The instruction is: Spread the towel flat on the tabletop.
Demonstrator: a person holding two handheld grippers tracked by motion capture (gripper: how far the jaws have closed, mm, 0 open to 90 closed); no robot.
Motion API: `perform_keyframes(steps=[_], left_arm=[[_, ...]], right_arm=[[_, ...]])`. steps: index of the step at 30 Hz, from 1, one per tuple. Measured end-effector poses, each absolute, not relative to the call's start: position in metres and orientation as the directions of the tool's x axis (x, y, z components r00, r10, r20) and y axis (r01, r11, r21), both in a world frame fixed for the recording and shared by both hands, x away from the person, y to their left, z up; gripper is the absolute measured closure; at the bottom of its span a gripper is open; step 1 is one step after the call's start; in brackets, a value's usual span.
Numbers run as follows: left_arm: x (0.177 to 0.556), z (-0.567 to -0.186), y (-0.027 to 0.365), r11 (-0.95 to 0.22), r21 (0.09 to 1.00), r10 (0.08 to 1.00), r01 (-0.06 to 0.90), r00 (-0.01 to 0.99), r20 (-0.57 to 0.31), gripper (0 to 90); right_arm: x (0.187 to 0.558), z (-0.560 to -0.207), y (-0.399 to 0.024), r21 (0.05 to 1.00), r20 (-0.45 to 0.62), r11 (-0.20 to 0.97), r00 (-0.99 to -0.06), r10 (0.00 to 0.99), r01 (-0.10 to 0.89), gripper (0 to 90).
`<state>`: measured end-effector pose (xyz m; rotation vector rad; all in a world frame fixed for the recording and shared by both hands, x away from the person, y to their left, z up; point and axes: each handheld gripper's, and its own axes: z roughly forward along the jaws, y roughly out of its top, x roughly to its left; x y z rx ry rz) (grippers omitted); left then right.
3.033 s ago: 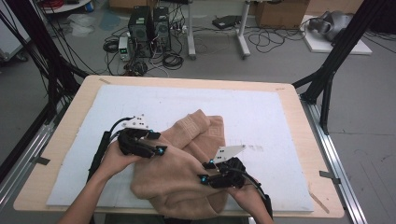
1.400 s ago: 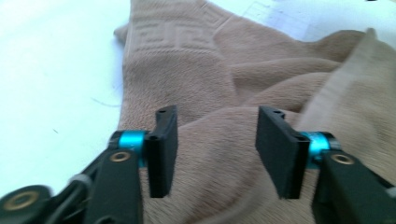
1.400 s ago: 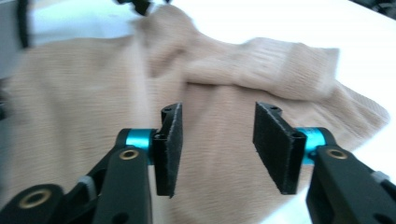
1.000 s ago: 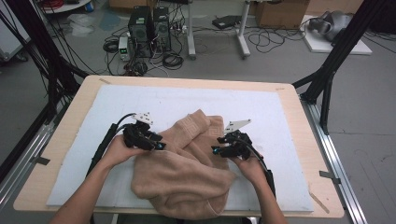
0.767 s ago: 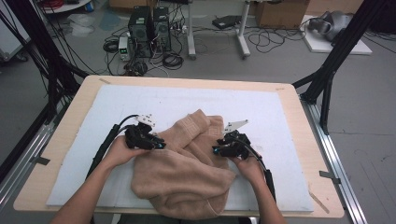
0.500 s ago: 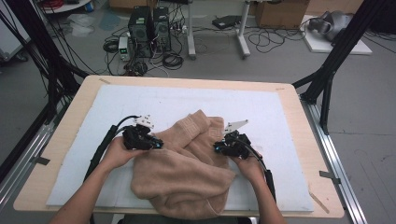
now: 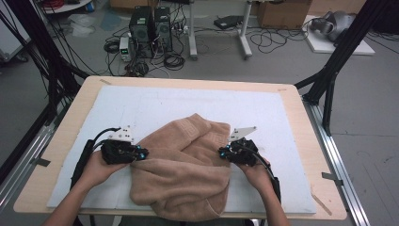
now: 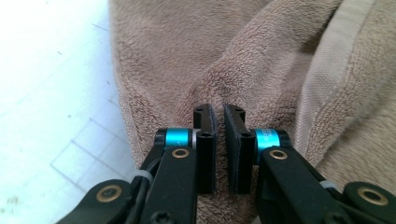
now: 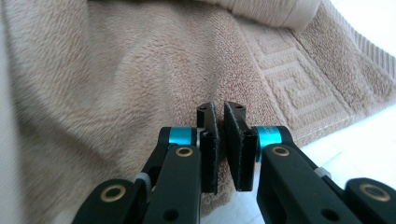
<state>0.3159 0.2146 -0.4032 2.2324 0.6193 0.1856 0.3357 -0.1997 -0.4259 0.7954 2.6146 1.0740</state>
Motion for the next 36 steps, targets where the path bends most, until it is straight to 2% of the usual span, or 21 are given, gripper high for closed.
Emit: perform_keyframes(steps=[15, 17, 19, 22, 28, 32, 36], left_arm=[[0.265, -0.400, 0.240, -0.493, 0.791, 0.504, 0.362, 0.860, -0.079, 83.5], [0.261, -0.398, 0.240, -0.494, 0.794, 0.497, 0.355, 0.865, -0.077, 83.3], [0.261, -0.392, 0.241, -0.491, 0.798, 0.486, 0.349, 0.870, -0.082, 81.3], [0.270, -0.379, 0.241, -0.480, 0.814, 0.481, 0.327, 0.874, -0.067, 72.7], [0.306, -0.360, 0.234, -0.447, 0.843, 0.513, 0.300, 0.858, -0.033, 58.5], [0.332, -0.368, 0.225, -0.462, 0.835, 0.523, 0.298, 0.852, -0.014, 55.8], [0.355, -0.387, 0.220, -0.478, 0.804, 0.548, 0.353, 0.835, -0.041, 55.7]], right_arm=[[0.308, -0.419, -0.215, 0.722, 0.016, 0.576, -0.840, 0.542, 0.385, 83.5], [0.307, -0.416, -0.215, 0.724, 0.013, 0.575, -0.841, 0.541, 0.382, 80.2], [0.310, -0.411, -0.216, 0.734, 0.018, 0.561, -0.837, 0.547, 0.383, 71.0], [0.317, -0.403, -0.218, 0.750, 0.035, 0.525, -0.818, 0.575, 0.401, 63.5], [0.341, -0.397, -0.219, 0.754, 0.027, 0.499, -0.779, 0.626, 0.428, 55.3], [0.348, -0.405, -0.217, 0.739, 0.044, 0.500, -0.773, 0.633, 0.452, 49.0], [0.350, -0.415, -0.214, 0.725, 0.054, 0.507, -0.773, 0.633, 0.466, 47.7]])
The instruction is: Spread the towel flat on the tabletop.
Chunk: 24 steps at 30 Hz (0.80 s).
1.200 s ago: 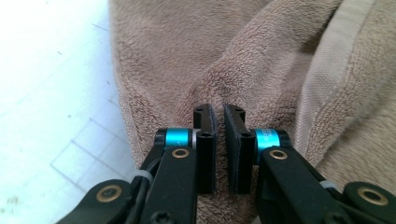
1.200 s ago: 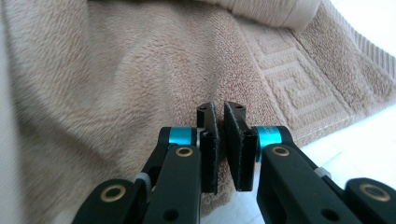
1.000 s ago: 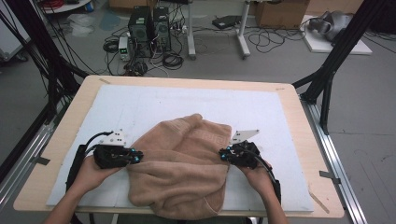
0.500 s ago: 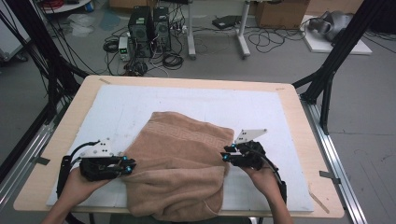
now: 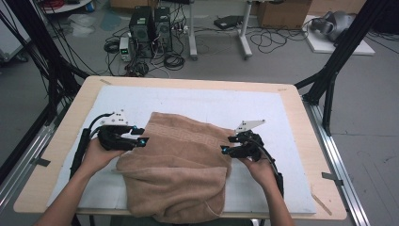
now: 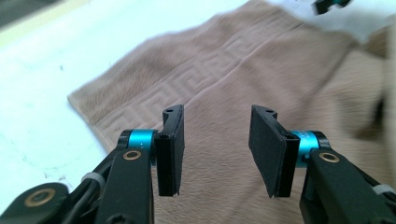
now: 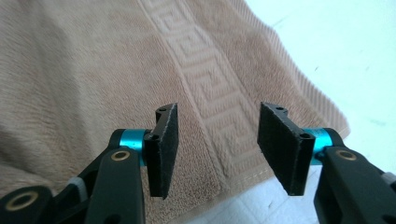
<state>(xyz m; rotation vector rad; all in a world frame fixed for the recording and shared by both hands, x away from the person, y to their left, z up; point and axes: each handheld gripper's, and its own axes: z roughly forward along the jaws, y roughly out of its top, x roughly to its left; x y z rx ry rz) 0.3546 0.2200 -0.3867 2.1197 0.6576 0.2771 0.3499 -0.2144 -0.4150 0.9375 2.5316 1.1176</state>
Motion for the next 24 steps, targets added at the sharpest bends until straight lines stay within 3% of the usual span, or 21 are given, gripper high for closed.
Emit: perform_keyframes(steps=[16, 20, 24], left_arm=[[0.385, -0.430, 0.209, -0.575, 0.698, 0.598, 0.427, 0.802, 0.002, 48.7], [0.387, -0.435, 0.206, -0.585, 0.681, 0.599, 0.439, 0.801, -0.002, 50.9], [0.385, -0.434, 0.203, -0.598, 0.677, 0.598, 0.429, 0.801, 0.021, 59.6]], right_arm=[[0.354, -0.437, -0.203, 0.659, 0.024, 0.559, -0.757, 0.653, 0.503, 50.0], [0.352, -0.439, -0.205, 0.677, 0.021, 0.541, -0.748, 0.663, 0.499, 54.6], [0.353, -0.439, -0.205, 0.679, 0.030, 0.539, -0.752, 0.658, 0.499, 64.8]])
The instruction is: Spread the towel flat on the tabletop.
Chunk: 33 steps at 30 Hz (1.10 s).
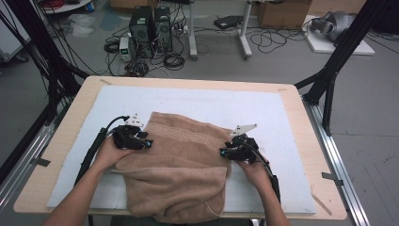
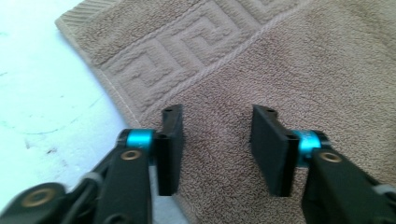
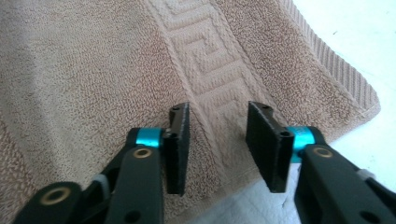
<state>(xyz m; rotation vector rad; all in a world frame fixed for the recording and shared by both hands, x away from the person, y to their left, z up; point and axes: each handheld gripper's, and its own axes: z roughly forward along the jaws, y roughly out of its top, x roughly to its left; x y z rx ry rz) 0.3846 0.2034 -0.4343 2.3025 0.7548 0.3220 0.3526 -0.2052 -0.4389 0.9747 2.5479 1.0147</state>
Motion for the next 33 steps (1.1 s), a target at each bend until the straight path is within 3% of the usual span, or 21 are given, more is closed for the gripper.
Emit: perform_keyframes(steps=[6, 9, 24, 33], left_arm=[[0.383, -0.433, 0.202, -0.602, 0.676, 0.591, 0.424, 0.806, 0.021, 79.2], [0.384, -0.433, 0.202, -0.600, 0.676, 0.591, 0.427, 0.807, 0.015, 82.5], [0.380, -0.422, 0.209, -0.570, 0.701, 0.612, 0.428, 0.791, 0.015, 86.1], [0.391, -0.401, 0.222, -0.435, 0.780, 0.681, 0.450, 0.731, -0.042, 86.4]], right_arm=[[0.359, -0.439, -0.210, 0.680, 0.069, 0.520, -0.752, 0.656, 0.516, 79.9], [0.363, -0.438, -0.209, 0.672, 0.069, 0.532, -0.758, 0.648, 0.516, 83.5], [0.373, -0.415, -0.205, 0.678, 0.040, 0.560, -0.785, 0.619, 0.476, 85.7], [0.393, -0.390, -0.202, 0.678, 0.011, 0.581, -0.796, 0.605, 0.450, 86.4]])
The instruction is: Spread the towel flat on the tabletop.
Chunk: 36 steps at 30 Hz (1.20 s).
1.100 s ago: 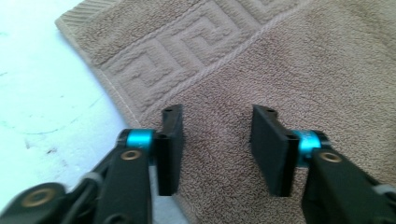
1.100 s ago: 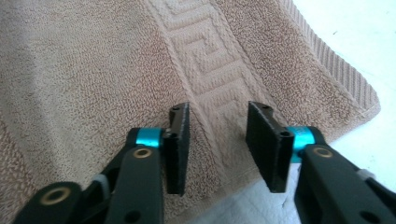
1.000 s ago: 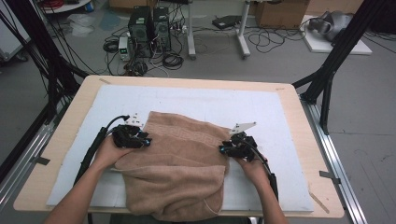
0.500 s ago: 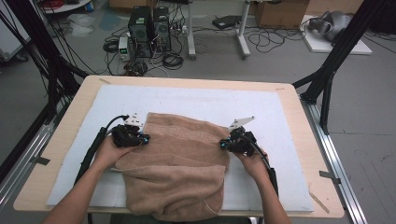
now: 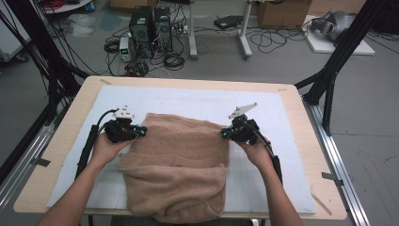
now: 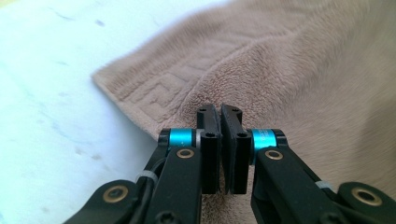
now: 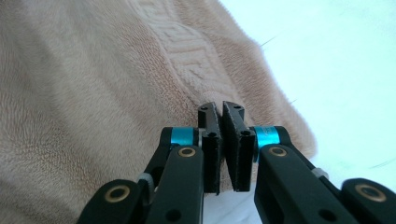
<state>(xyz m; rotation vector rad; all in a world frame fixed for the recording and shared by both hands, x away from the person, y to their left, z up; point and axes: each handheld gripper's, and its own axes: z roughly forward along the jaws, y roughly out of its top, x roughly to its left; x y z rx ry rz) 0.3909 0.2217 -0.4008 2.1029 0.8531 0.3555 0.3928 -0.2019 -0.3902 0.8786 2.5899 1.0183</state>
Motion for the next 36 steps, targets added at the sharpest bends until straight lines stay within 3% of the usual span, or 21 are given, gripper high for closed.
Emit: perform_keyframes(steps=[5, 7, 8, 10, 14, 21, 27, 33, 36], left_arm=[[0.426, -0.348, 0.216, -0.336, 0.847, 0.767, 0.411, 0.641, -0.007, 86.5], [0.439, -0.328, 0.213, -0.321, 0.862, 0.810, 0.392, 0.585, 0.036, 81.8], [0.445, -0.324, 0.213, -0.312, 0.858, 0.824, 0.407, 0.566, 0.032, 71.5], [0.451, -0.325, 0.213, -0.320, 0.843, 0.811, 0.432, 0.584, 0.008, 66.6], [0.441, -0.347, 0.215, -0.364, 0.814, 0.783, 0.452, 0.622, 0.005, 64.9], [0.410, -0.386, 0.222, -0.413, 0.773, 0.740, 0.482, 0.673, -0.025, 63.2], [0.389, -0.404, 0.223, -0.439, 0.759, 0.695, 0.481, 0.717, -0.053, 59.6], [0.385, -0.425, 0.225, -0.477, 0.710, 0.690, 0.518, 0.721, -0.063, 56.4], [0.386, -0.433, 0.222, -0.519, 0.669, 0.677, 0.532, 0.734, -0.058, 59.6]], right_arm=[[0.435, -0.332, -0.203, 0.754, -0.054, 0.514, -0.741, 0.669, 0.409, 85.1], [0.454, -0.310, -0.203, 0.789, -0.068, 0.460, -0.686, 0.724, 0.408, 66.1], [0.463, -0.304, -0.205, 0.788, -0.048, 0.435, -0.662, 0.748, 0.435, 61.8], [0.470, -0.303, -0.207, 0.784, -0.007, 0.411, -0.655, 0.756, 0.466, 60.7], [0.456, -0.319, -0.203, 0.766, -0.035, 0.463, -0.691, 0.722, 0.445, 60.5], [0.424, -0.362, -0.205, 0.725, 0.035, 0.483, -0.726, 0.687, 0.491, 57.1], [0.398, -0.384, -0.198, 0.733, 0.051, 0.492, -0.759, 0.649, 0.470, 53.6], [0.392, -0.411, -0.191, 0.679, 0.076, 0.532, -0.769, 0.634, 0.505, 50.8], [0.394, -0.422, -0.185, 0.645, 0.079, 0.561, -0.775, 0.627, 0.520, 52.3]])
